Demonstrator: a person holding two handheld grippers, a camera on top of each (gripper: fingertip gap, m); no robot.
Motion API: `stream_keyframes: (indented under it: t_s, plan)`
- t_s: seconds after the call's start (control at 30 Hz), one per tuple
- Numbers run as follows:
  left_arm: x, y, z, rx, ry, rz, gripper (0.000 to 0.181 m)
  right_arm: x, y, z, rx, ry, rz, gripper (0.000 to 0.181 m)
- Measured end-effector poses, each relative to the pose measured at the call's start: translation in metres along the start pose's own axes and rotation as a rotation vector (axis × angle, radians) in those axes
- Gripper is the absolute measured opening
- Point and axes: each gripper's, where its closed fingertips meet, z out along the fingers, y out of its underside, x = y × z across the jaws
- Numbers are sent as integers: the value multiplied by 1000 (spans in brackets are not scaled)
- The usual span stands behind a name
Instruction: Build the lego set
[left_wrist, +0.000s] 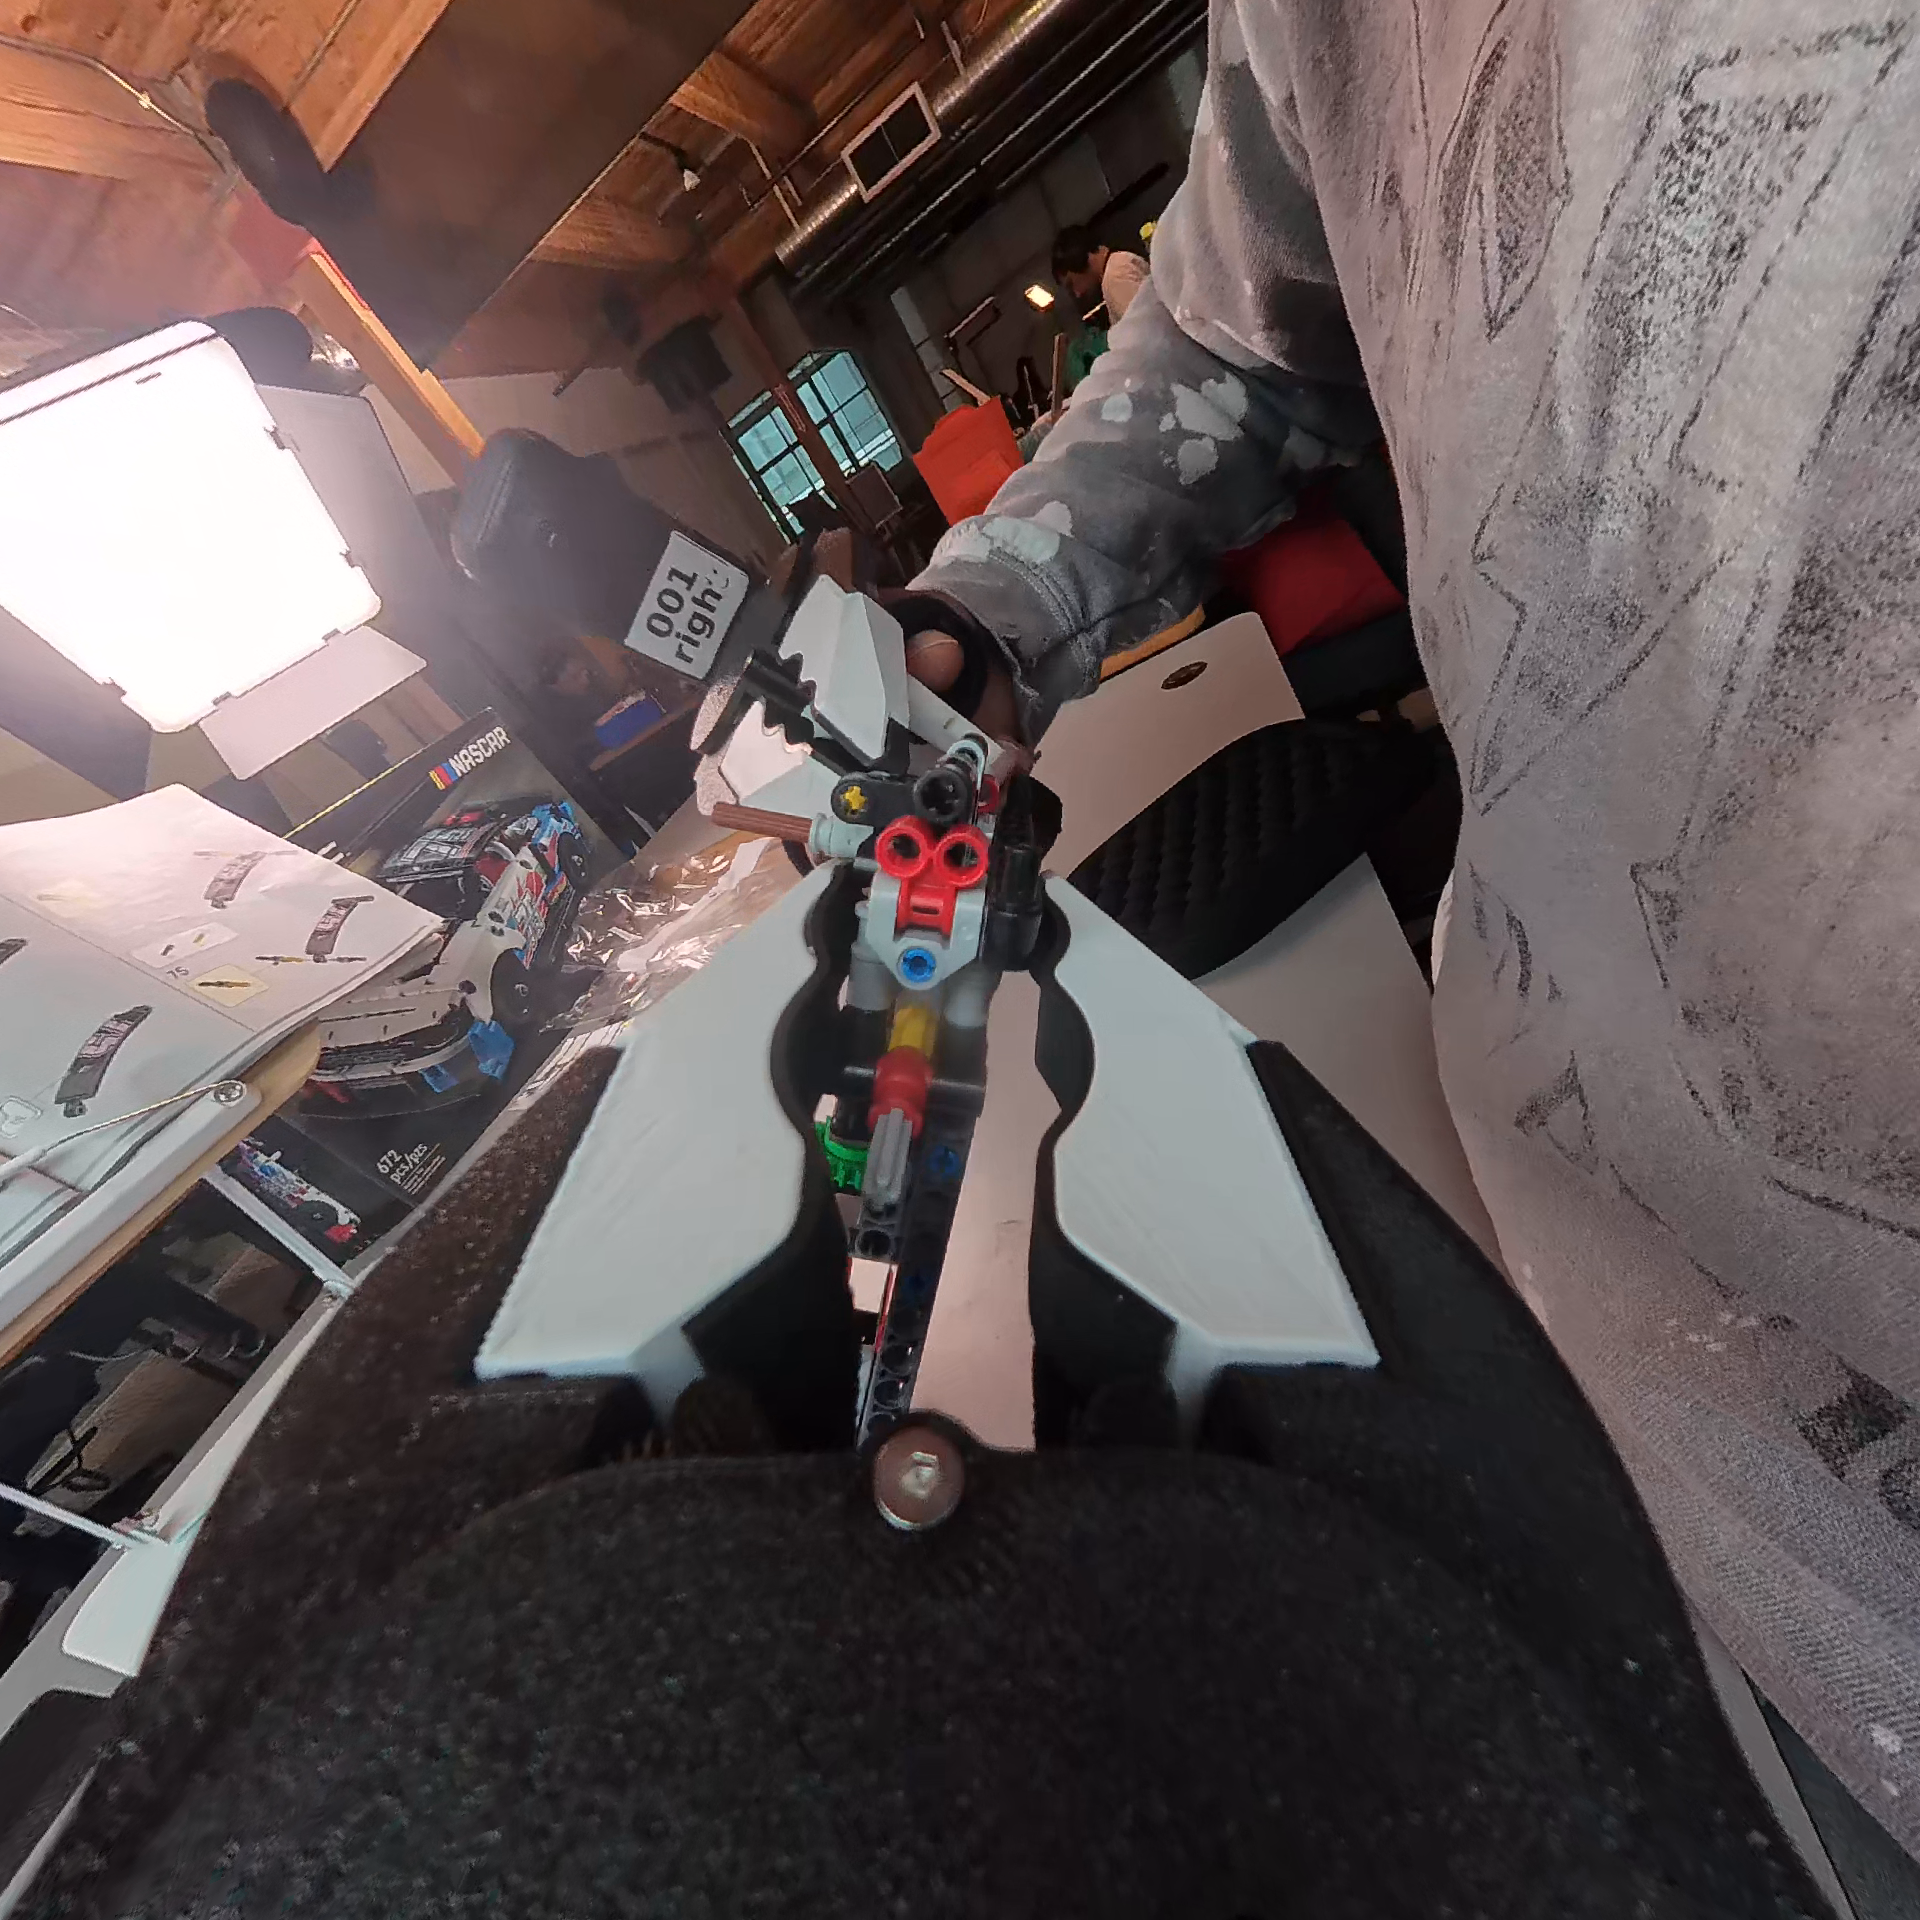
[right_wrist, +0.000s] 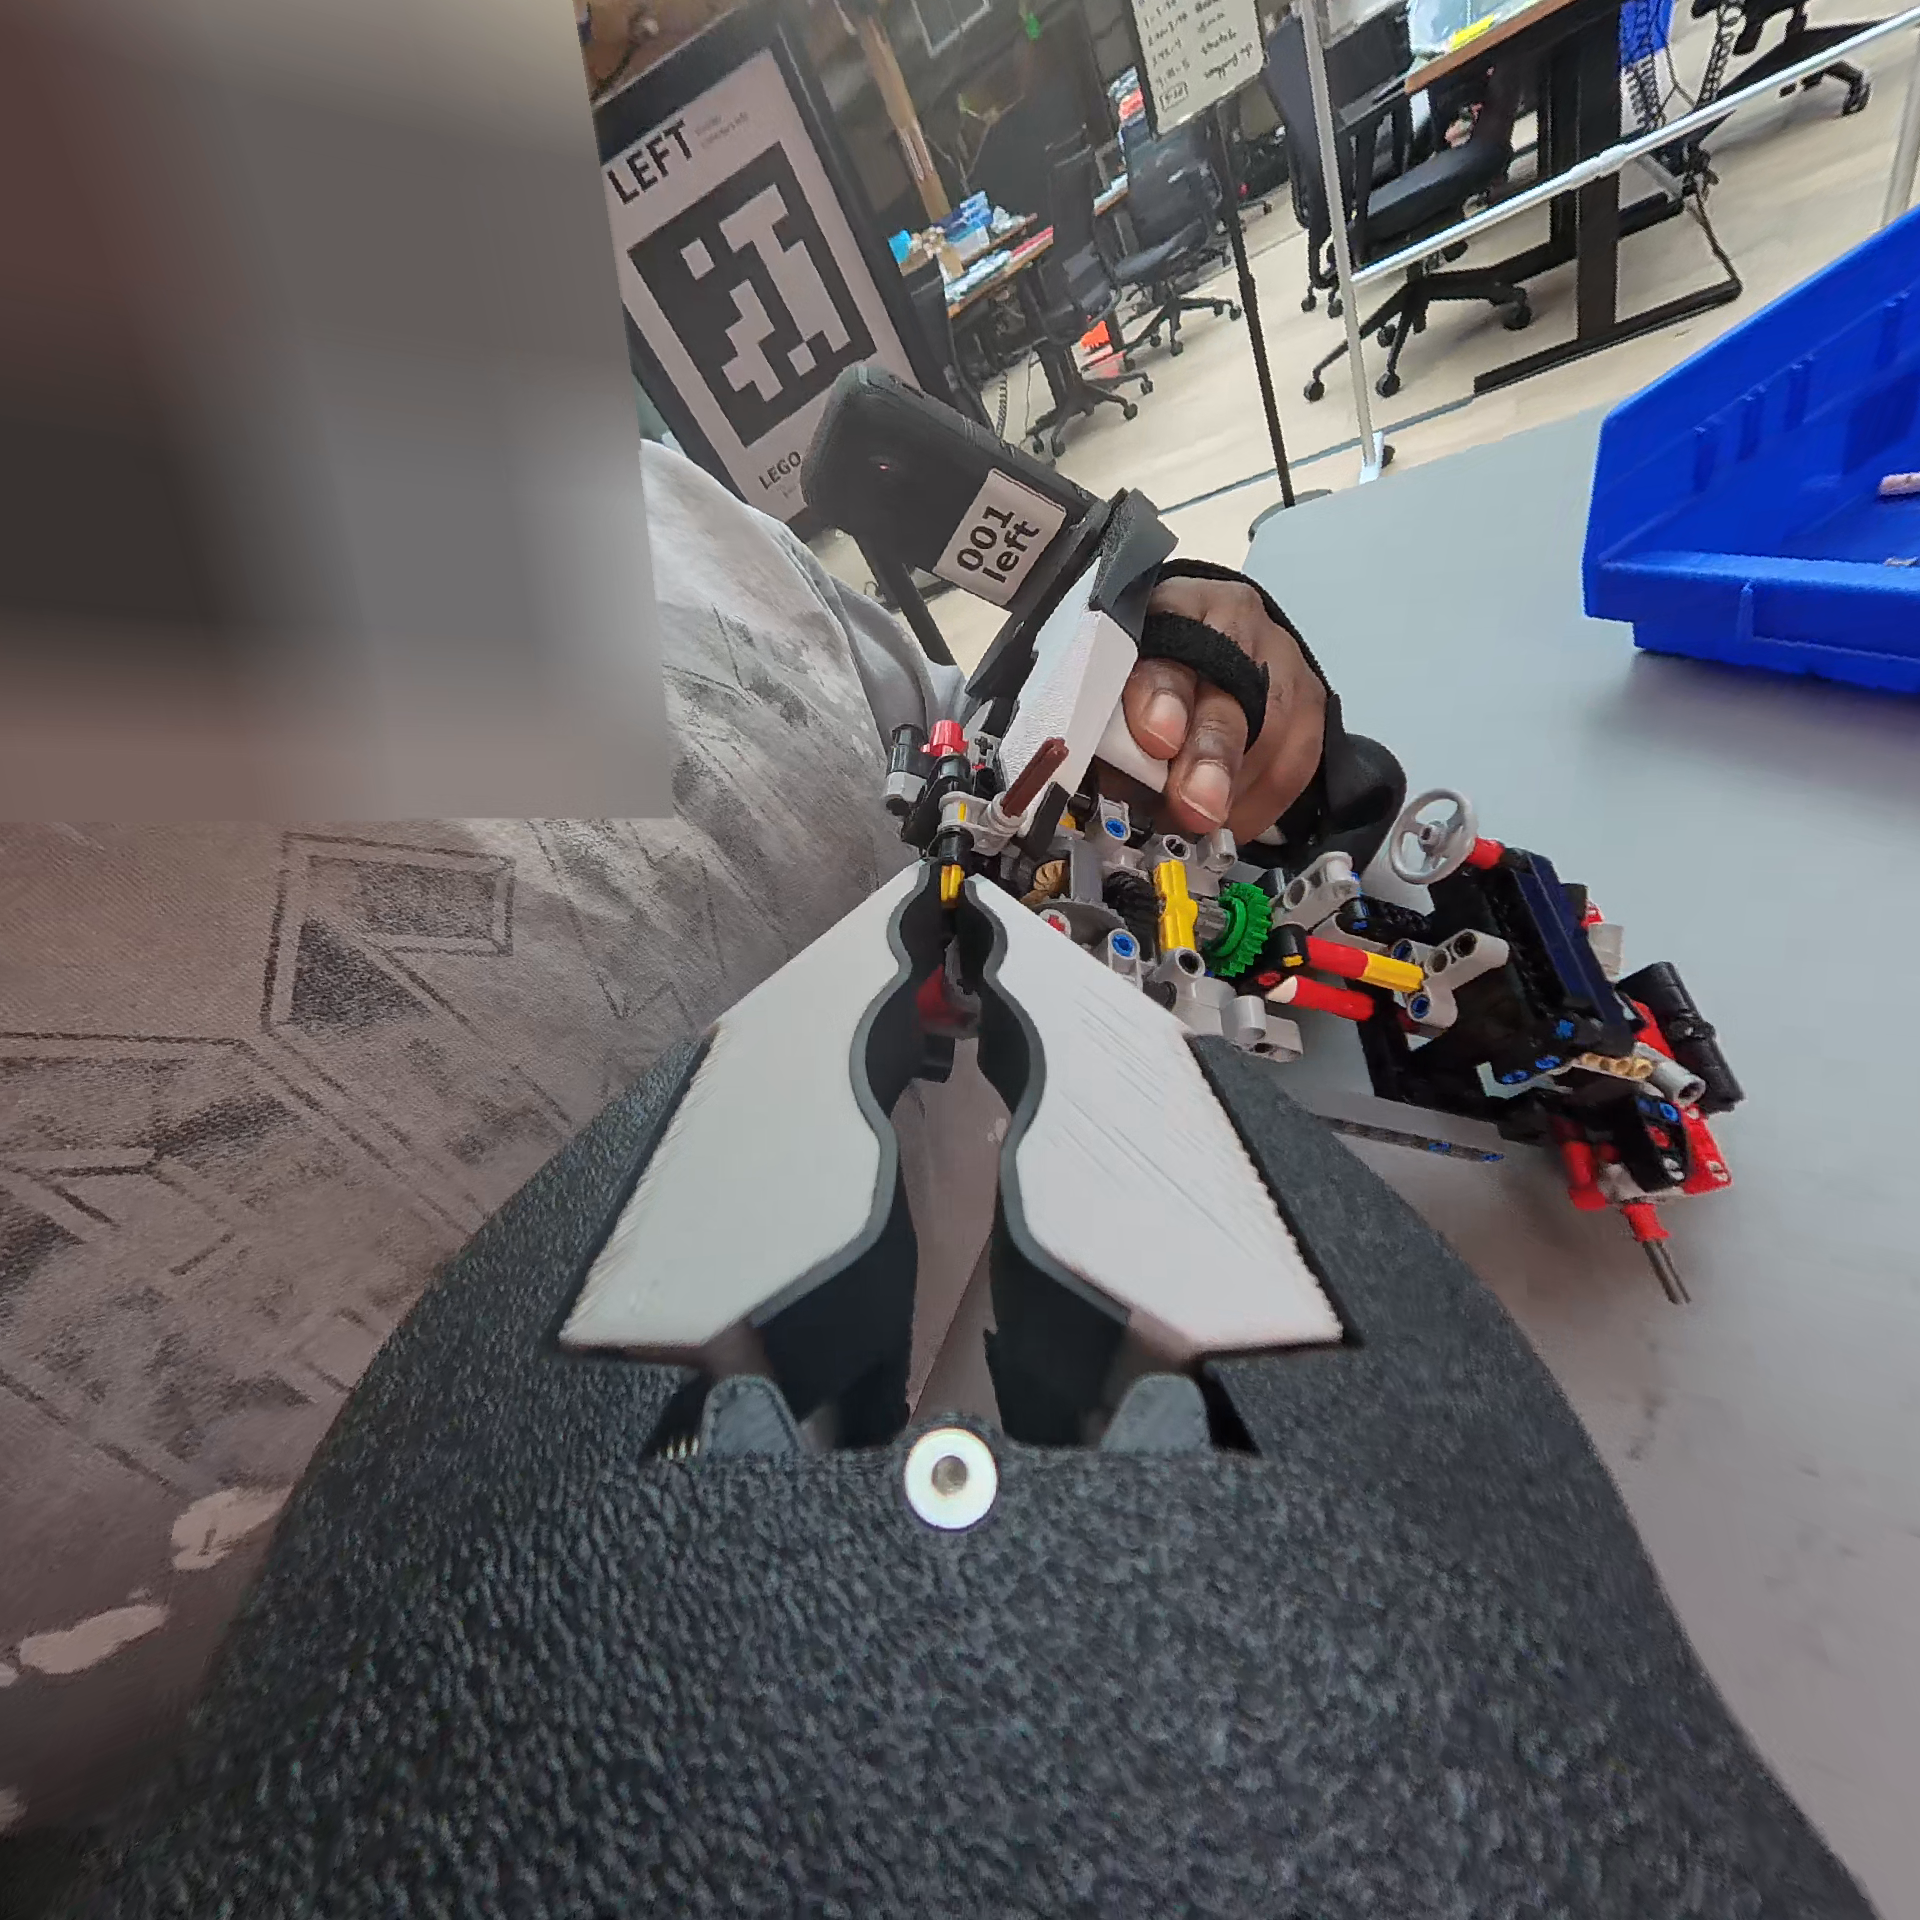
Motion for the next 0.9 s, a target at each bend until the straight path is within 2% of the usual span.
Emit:
stream_keyframes:
  t_s: [0.03, 0.33, 0.37, 0.43, 0.47, 0.5, 0.53, 0.63, 0.73, 0.9]
  plan:
    - [1, 1, 0, -4, 2, -1, 30, 0, 2, 0, 10, -5, 8, 0]
    - [8, 12, 8, -51, 28, 19, 31, 1, 17, -11, 82, 7, 22, 0]
    - [6, 10, 5, -40, 18, 18, 31, 0, 18, -14, 92, 1, 22, 0]
    - [-23, -3, -23, 63, -83, -86, 30, 14, 17, -45, 178, 79, 54, 0]
    - [-27, -2, -31, 58, -97, -111, 28, 16, 25, -54, 176, 121, 55, 0]
    - [-19, 2, -28, 27, -80, -57, 28, 15, 30, -55, 181, 137, 57, 0]
    - [-10, 5, -22, 3, -51, 1, 32, 16, 30, -54, 190, 154, 68, 0]
    - [-14, 5, -15, 27, -33, -33, 32, 14, 7, -51, 200, 206, 10, 0]
    - [-10, 7, -12, 13, -14, -29, 33, 1, -4, -30, 127, 186, -77, 22]
    - [-5, 9, -8, -15, -6, -5, 33, 7, -11, -11, 45, 188, -81, 20]
